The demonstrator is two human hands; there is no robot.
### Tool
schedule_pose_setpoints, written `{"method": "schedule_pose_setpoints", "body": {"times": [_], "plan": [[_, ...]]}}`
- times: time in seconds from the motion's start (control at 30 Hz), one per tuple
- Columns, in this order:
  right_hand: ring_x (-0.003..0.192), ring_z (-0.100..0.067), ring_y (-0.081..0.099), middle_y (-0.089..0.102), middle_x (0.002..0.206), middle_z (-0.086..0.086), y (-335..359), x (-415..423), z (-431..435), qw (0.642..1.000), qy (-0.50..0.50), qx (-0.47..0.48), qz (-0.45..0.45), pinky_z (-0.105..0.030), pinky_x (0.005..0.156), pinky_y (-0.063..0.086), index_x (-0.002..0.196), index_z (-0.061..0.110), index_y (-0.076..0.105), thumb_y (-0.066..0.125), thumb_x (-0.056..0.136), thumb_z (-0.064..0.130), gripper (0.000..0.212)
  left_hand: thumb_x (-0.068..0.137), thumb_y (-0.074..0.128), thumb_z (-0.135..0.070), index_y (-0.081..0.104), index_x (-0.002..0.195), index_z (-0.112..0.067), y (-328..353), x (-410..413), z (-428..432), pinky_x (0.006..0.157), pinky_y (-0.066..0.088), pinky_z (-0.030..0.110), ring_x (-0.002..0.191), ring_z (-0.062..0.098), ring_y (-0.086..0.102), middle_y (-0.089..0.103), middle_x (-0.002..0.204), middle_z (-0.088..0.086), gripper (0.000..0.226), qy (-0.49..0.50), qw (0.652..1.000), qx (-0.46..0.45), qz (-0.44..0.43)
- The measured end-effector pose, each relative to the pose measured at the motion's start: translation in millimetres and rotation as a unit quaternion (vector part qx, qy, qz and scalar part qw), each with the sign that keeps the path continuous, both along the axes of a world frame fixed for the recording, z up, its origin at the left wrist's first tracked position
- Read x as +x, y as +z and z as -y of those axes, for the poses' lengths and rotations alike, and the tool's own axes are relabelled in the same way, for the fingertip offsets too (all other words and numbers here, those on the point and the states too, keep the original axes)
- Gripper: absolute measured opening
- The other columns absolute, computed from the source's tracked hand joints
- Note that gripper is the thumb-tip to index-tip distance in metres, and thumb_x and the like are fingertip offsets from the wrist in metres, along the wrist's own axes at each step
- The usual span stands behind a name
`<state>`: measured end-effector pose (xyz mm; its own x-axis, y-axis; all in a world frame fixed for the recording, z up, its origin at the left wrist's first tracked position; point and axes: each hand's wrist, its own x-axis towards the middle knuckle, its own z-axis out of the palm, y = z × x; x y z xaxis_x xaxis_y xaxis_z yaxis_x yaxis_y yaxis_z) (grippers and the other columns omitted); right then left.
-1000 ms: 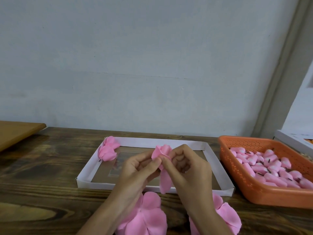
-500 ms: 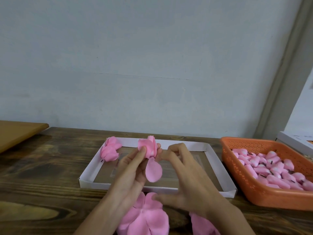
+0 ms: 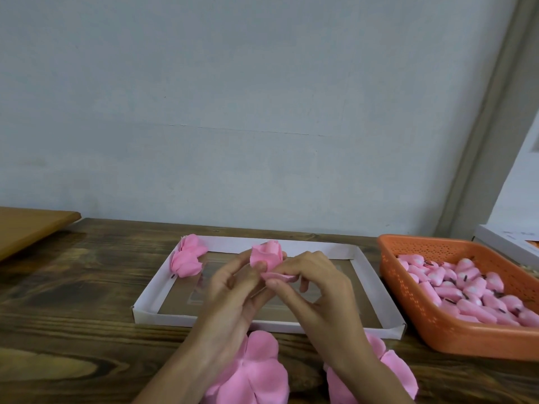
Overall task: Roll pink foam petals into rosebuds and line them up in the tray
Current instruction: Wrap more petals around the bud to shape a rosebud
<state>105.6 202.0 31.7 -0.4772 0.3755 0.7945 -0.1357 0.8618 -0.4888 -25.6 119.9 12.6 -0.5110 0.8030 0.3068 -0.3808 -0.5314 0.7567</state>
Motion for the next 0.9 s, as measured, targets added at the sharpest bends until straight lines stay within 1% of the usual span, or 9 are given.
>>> {"method": "schedule_pose_setpoints", "body": {"times": [0.07, 0.2, 0.33, 0.43, 0.5, 0.6, 0.7, 0.8, 0.9], "plan": [[0.078, -0.018, 0.060, 0.072, 0.086, 0.014, 0.6, 0.7, -0.9, 0.999, 0.004, -0.031, -0.006, -0.024, 0.065, 0.046, 0.096, 0.031, 0.079, 0.079, 0.091, 0.026, 0.007, 0.092, 0.075, -0.025, 0.071, 0.121, -0.003, 0.3, 2.5, 1.1, 0.093, 0.058, 0.037, 0.116, 0.042, 0.068, 0.070, 0.121, 0.028, 0.037, 0.000, 1.000, 0.000, -0.018], [0.065, -0.020, 0.055, 0.070, 0.076, 0.008, 0.2, 2.1, -4.4, 0.996, 0.003, -0.084, -0.036, -0.036, 0.058, 0.047, 0.091, 0.030, 0.077, 0.084, 0.086, 0.020, 0.013, 0.100, 0.067, -0.020, 0.065, 0.128, 0.001, 0.0, 4.7, 3.1, 0.102, 0.054, 0.042, 0.122, 0.043, 0.065, 0.068, 0.122, 0.032, 0.035, -0.016, 0.998, 0.017, -0.061], [0.063, -0.017, 0.057, 0.068, 0.075, 0.012, 2.5, 3.1, -2.2, 0.993, -0.017, -0.100, -0.056, -0.025, 0.056, 0.047, 0.092, 0.031, 0.071, 0.085, 0.080, 0.028, 0.019, 0.101, 0.065, -0.023, 0.069, 0.126, -0.003, 0.8, 7.9, 3.1, 0.102, 0.054, 0.040, 0.125, 0.037, 0.064, 0.069, 0.128, 0.023, 0.032, -0.002, 0.996, -0.004, -0.087], [0.062, -0.018, 0.058, 0.069, 0.074, 0.008, 1.8, 3.3, -3.1, 0.990, -0.014, -0.128, -0.063, -0.029, 0.056, 0.049, 0.087, 0.030, 0.069, 0.086, 0.076, 0.030, 0.020, 0.104, 0.060, -0.020, 0.070, 0.122, 0.000, 0.4, 8.3, 3.8, 0.100, 0.055, 0.038, 0.125, 0.035, 0.064, 0.069, 0.130, 0.021, 0.029, -0.014, 0.996, -0.005, -0.089], [0.061, -0.019, 0.057, 0.069, 0.073, 0.005, 0.6, 3.6, -4.6, 0.989, -0.009, -0.134, -0.056, -0.034, 0.055, 0.049, 0.085, 0.028, 0.069, 0.089, 0.077, 0.027, 0.022, 0.102, 0.064, -0.025, 0.071, 0.120, 0.001, 2.1, 10.1, 5.1, 0.100, 0.055, 0.038, 0.124, 0.036, 0.065, 0.069, 0.129, 0.022, 0.033, -0.028, 0.996, -0.001, -0.082], [0.060, -0.022, 0.057, 0.069, 0.072, 0.003, 0.4, 3.8, -5.5, 0.992, -0.014, -0.123, -0.040, -0.042, 0.055, 0.050, 0.086, 0.026, 0.071, 0.091, 0.078, 0.026, 0.022, 0.090, 0.078, -0.041, 0.073, 0.120, -0.002, 4.5, 13.6, 5.8, 0.100, 0.056, 0.038, 0.119, 0.033, 0.068, 0.071, 0.123, 0.022, 0.050, -0.013, 0.996, -0.017, -0.086], [0.061, -0.023, 0.058, 0.069, 0.072, 0.005, 2.8, 5.5, -5.5, 0.994, -0.025, -0.101, -0.024, -0.046, 0.056, 0.050, 0.087, 0.025, 0.071, 0.090, 0.079, 0.033, 0.022, 0.086, 0.083, -0.042, 0.072, 0.120, -0.001, 4.0, 12.9, 5.5, 0.099, 0.056, 0.037, 0.120, 0.033, 0.068, 0.071, 0.124, 0.023, 0.054, -0.014, 0.997, -0.026, -0.076], [0.062, -0.020, 0.056, 0.065, 0.072, 0.011, 6.2, 7.9, -4.7, 0.998, -0.055, -0.045, 0.001, -0.036, 0.055, 0.049, 0.085, 0.025, 0.069, 0.083, 0.079, 0.044, 0.024, 0.082, 0.086, -0.039, 0.073, 0.118, 0.000, 3.3, 11.0, 6.4, 0.096, 0.057, 0.037, 0.120, 0.035, 0.067, 0.071, 0.124, 0.022, 0.055, -0.017, 0.997, -0.031, -0.070], [0.061, -0.014, 0.054, 0.058, 0.068, 0.018, 8.0, 8.2, -2.2, 0.996, -0.085, 0.000, 0.003, -0.023, 0.054, 0.044, 0.078, 0.024, 0.065, 0.076, 0.080, 0.047, 0.025, 0.085, 0.083, -0.035, 0.073, 0.117, 0.001, 2.5, 10.6, 6.9, 0.096, 0.057, 0.036, 0.120, 0.034, 0.068, 0.072, 0.121, 0.022, 0.049, -0.017, 0.995, -0.044, -0.086]]}}
